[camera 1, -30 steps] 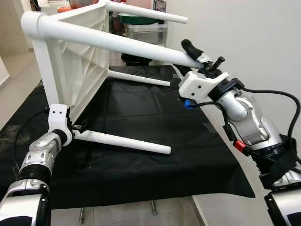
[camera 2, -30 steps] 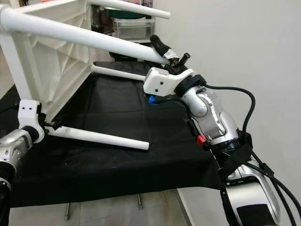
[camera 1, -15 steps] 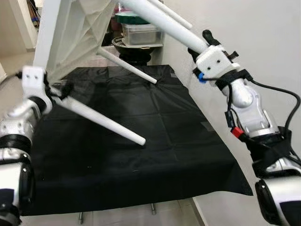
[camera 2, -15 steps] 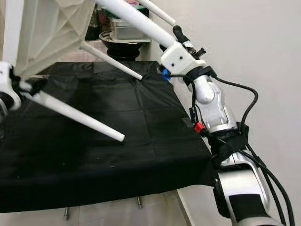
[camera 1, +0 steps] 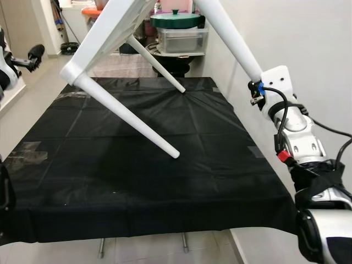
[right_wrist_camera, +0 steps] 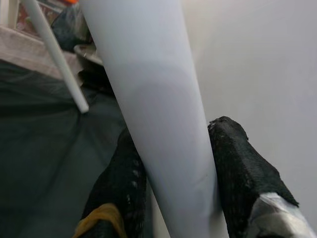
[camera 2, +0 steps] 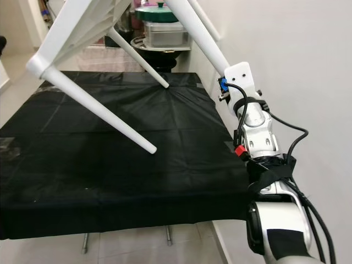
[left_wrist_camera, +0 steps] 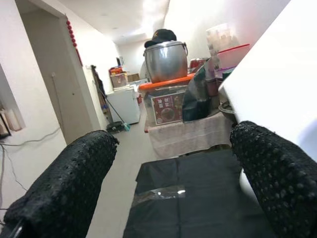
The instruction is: Building children table
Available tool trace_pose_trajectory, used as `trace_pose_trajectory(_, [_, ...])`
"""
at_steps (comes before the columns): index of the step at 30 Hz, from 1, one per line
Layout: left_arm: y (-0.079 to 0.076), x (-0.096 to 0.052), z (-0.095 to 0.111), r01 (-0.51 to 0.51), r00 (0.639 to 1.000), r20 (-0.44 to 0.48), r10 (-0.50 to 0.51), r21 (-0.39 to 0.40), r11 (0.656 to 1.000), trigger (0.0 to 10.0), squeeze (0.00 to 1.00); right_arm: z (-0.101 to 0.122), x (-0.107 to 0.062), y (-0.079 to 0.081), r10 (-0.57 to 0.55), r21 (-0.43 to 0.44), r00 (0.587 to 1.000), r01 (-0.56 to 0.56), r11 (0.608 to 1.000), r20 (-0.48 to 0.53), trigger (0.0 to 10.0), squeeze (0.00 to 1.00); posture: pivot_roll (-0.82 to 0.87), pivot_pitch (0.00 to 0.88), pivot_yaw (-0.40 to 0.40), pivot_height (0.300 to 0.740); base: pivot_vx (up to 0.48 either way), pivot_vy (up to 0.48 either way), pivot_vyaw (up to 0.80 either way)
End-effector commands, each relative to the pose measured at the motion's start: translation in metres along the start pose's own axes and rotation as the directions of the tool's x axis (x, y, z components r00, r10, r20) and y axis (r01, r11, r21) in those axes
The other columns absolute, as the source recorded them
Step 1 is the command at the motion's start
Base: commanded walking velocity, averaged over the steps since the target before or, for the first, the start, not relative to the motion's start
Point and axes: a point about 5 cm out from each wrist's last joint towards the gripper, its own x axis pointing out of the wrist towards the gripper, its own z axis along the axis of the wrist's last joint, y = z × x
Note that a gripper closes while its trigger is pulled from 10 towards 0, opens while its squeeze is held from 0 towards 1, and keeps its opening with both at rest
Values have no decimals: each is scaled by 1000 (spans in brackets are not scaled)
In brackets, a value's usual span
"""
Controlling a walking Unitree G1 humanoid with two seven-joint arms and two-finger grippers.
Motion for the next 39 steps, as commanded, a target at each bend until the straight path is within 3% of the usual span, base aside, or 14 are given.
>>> trace_pose_trajectory(1, [4, 0, 4, -2, 1000, 5, 2, 13, 1000, 10000, 0, -23, -5, 9, 0, 223, 995, 22, 974, -98, 0, 0, 56, 0, -16, 740, 0, 0, 0])
trace_pose_trajectory(7, [-3, -4, -10, 30, 1000, -6, -30, 1, 1000, 10000, 0, -43, -12, 20, 37, 335, 978, 34, 942, -204, 0, 0, 49, 0, -19, 740, 0, 0, 0])
trace_pose_trajectory(13, [-10, -7, -18, 66, 998, 12, -65, -35, 997, 10000, 0, -47, -13, 25, 79, 431, 964, 40, 901, -254, 0, 0, 44, 0, -25, 740, 0, 0, 0])
trace_pose_trajectory(19, [-24, -9, -22, 135, 990, 49, -132, -70, 988, 10000, 0, -55, -20, 49, 171, 497, 939, -1, 868, -298, 0, 0, 45, 0, -25, 740, 0, 0, 0])
trace_pose_trajectory(20, [-40, -14, -31, 191, 981, 53, -187, -69, 979, 10000, 0, -62, -27, 63, 212, 514, 922, -17, 858, -323, 0, 0, 44, 0, -25, 740, 0, 0, 0])
trace_pose_trajectory(21, [-40, -14, -31, 191, 981, 53, -187, -69, 979, 10000, 0, -62, -27, 63, 212, 514, 922, -17, 858, -323, 0, 0, 44, 0, -25, 740, 0, 0, 0])
trace_pose_trajectory(24, [-103, -54, -65, 361, 933, 42, -359, -62, 931, 10000, 0, -79, -53, 104, 332, 543, 865, -85, 835, -375, 0, 0, 46, 0, -35, 740, 0, 0, 0])
trace_pose_trajectory(25, [-103, -54, -65, 361, 933, 42, -359, -62, 931, 10000, 0, -79, -53, 104, 332, 543, 865, -85, 835, -375, 0, 0, 46, 0, -35, 740, 0, 0, 0])
trace_pose_trajectory(26, [-114, -64, -70, 384, 923, 39, -382, -69, 921, 10000, 0, -80, -58, 111, 353, 541, 856, -105, 835, -378, 0, 0, 46, 0, -36, 740, 0, 0, 0])
trace_pose_trajectory(28, [-114, -64, -70, 384, 923, 39, -382, -69, 921, 10000, 0, -80, -58, 111, 353, 541, 856, -105, 835, -378, 0, 0, 46, 0, -36, 740, 0, 0, 0])
trace_pose_trajectory(30, [-140, -87, -83, 405, 913, 14, -407, -132, 905, 10000, 0, -81, -74, 131, 450, 516, 823, -233, 824, -348, 0, 0, 50, 0, -40, 740, 0, 0, 0])
trace_pose_trajectory(34, [-157, -104, -92, 404, 910, -12, -414, -189, 895, 10000, 0, -81, -88, 146, 530, 497, 785, -337, 799, -320, 0, 0, 55, 0, -42, 740, 0, 0, 0])
trace_pose_trajectory(37, [-163, -110, -95, 406, 908, -21, -418, -194, 893, 10000, 0, -82, -90, 150, 543, 483, 776, -359, 798, -321, 0, 0, 55, 0, -43, 740, 0, 0, 0])
trace_pose_trajectory(39, [-169, -117, -96, 413, 904, -35, -427, -194, 890, 10000, 0, -81, -91, 151, 542, 450, 770, -374, 811, -335, 9255, 0, 58, 0, -44, 740, 0, 0, 0])
